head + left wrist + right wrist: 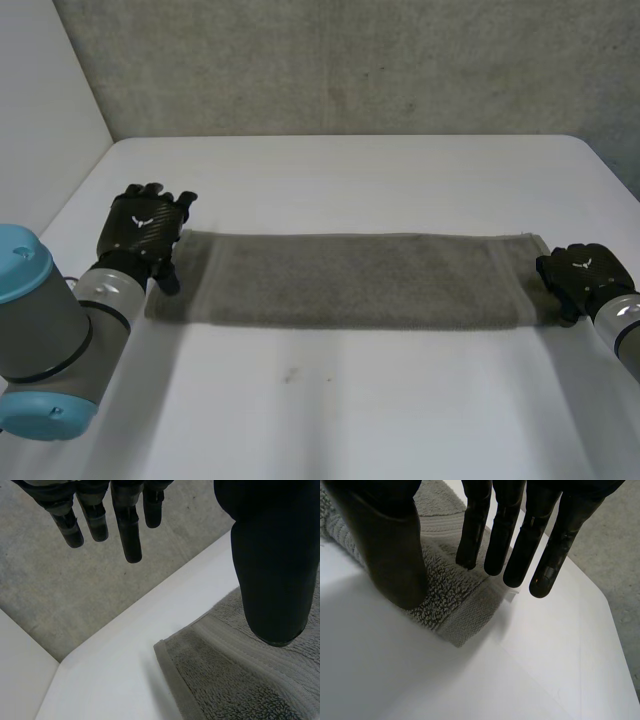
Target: Fold the towel.
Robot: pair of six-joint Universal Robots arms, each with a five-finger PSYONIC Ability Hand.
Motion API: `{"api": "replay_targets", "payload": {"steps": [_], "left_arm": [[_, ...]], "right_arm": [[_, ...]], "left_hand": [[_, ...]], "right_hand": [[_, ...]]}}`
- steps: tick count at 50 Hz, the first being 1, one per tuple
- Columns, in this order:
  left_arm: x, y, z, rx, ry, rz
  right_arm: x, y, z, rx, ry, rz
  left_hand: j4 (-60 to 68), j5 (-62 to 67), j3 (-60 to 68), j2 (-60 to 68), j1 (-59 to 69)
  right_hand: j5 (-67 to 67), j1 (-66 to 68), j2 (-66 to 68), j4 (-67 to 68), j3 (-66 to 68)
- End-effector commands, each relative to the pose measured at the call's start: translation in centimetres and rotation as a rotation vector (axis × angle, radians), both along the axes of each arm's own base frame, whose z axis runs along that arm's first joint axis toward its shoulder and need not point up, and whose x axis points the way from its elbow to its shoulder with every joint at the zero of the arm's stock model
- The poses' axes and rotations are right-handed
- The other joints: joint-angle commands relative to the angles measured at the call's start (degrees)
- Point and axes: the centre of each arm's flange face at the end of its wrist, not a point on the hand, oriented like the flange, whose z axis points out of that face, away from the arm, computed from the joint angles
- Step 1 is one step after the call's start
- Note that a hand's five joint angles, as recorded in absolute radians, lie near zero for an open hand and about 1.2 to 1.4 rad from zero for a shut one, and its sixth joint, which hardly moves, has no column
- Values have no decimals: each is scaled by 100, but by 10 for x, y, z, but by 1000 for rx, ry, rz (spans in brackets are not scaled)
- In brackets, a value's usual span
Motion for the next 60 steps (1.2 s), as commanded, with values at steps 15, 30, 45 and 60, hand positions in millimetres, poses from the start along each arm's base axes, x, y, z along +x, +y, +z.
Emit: {"api": "replay_targets", "payload": {"steps": [15,30,45,60], "left_arm": [[0,0,-1,4,-1,0],[1,0,0,0,1,6],[-5,2,28,-80,43,-8],[-6,7,29,-69,80,-15]], "right_arm": [[-27,-22,-2,-7,-6,-60],[-145,-73,49,-78,106,-318],[141,16,106,-204,-153,366],[245,143,11,-6,-23,742]], "left_hand": [[50,-136,58,-1860,14],[50,-136,58,-1860,14],[50,-136,58,-1860,14],[50,-136,58,-1860,14]], "right_hand": [[3630,3629,3615,3613,3628],[3630,3629,3615,3613,3628],[3630,3629,3615,3613,3628],[3630,3629,3615,3613,3628]]}}
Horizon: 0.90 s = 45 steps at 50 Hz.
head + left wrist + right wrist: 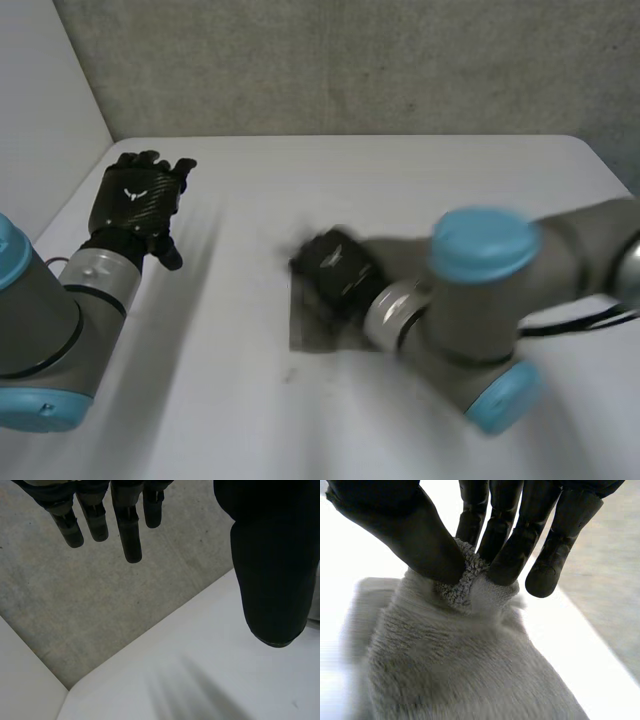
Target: Fold the towel.
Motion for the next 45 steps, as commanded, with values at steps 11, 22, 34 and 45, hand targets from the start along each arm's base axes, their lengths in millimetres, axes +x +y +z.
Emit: {"api": "replay_targets", "payload": {"steps": [11,22,34,45], "left_arm": [[0,0,-4,12,-1,-3],[-3,4,-7,21,-6,-16],[-13,13,-9,25,-9,-56],[-13,13,-7,21,-6,-54]], "right_arm": [[-45,-24,35,-7,-78,-247],[-126,-50,3,130,-9,-463],[-160,-59,-28,75,75,-498],[-168,-74,-21,15,41,-535]], "left_hand": [[53,-136,58,-1860,14],[53,-136,58,-1860,14],[53,-136,58,-1860,14],[53,-136,58,-1860,14]], "right_hand": [[-6612,-6529,-6469,-6679,-6620],[-6612,-6529,-6469,-6679,-6620],[-3652,-3569,-3510,-3720,-3661],[388,471,531,321,380]]}}
